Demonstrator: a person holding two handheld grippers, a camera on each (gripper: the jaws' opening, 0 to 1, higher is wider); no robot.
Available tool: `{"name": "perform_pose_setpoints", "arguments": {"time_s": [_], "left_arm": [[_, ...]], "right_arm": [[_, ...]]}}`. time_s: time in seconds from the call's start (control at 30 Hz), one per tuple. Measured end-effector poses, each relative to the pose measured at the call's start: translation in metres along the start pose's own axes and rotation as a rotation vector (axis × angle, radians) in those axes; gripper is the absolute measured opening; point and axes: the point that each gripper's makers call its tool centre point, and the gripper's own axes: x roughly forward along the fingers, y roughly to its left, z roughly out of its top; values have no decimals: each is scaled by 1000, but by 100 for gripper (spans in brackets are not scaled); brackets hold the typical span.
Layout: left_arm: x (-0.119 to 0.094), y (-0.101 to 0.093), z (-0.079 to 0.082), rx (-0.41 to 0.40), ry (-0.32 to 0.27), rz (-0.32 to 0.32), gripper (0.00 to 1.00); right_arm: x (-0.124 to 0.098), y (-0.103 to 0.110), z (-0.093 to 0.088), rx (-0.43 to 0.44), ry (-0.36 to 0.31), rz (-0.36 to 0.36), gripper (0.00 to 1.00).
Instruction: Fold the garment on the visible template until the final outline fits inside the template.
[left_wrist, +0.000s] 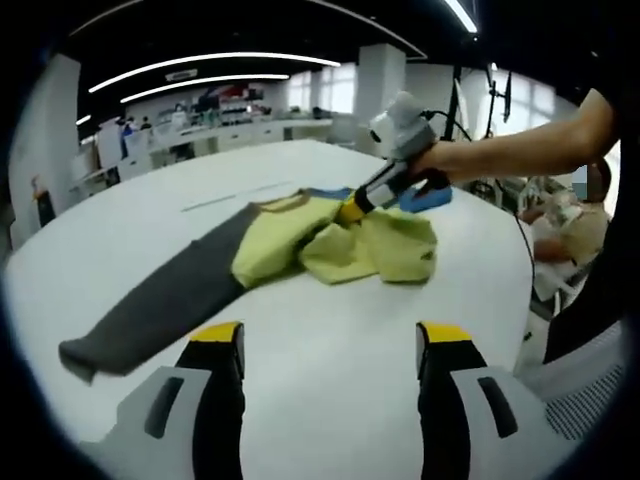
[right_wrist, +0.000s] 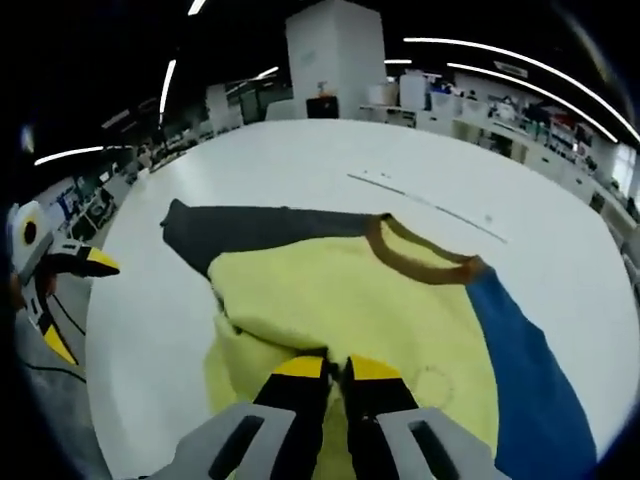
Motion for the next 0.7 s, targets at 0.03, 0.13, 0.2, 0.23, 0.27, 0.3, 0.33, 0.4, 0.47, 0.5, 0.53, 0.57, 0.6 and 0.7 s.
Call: {"name": "perform_pose_setpoints", "arguments": {"time_s": [0.03,0.13,0.2,0.23,0.27,0.3,0.33,0.4,0.47,0.5,0.53,0.57,0.6,0.7], "left_arm": [[0,-1,0,-2,-1,-3,65],[2,0,0,0,3,-6,63],[2,1,0,1,7,-6,63],[3,1,0,1,7,-5,63],[3,2,0,1,7,-5,63],[4,2,1,0,5,-6,63],[4,3,2,-1,4,-7,62],[6,4,4,-4,5,-9,61],[8,4,5,2,9,-17,60],[9,4,6,6,8,-21,59],[11,4,9,11,6,-30,59],[12,5,10,13,3,-39,58],[14,5,12,11,0,-46,57],[22,10,15,-2,-11,-53,59]], "right_arm": [[2,0,-2,-4,8,-2,2],[5,-1,-5,-18,21,-3,2],[7,-2,-8,-9,26,-2,3],[7,-2,-8,-3,27,-2,3],[7,-2,-9,1,27,0,4],[7,-2,-9,4,27,0,4],[6,-2,-9,8,26,-1,5],[3,-4,-9,24,23,-3,8],[-2,-6,-7,46,17,-6,12],[-4,-6,-5,55,8,-4,15],[-7,-7,-4,59,3,-1,17],[-10,-7,-3,67,-1,1,18],[-12,-8,-3,78,-7,2,20],[-27,-7,4,105,-49,5,27]]}}
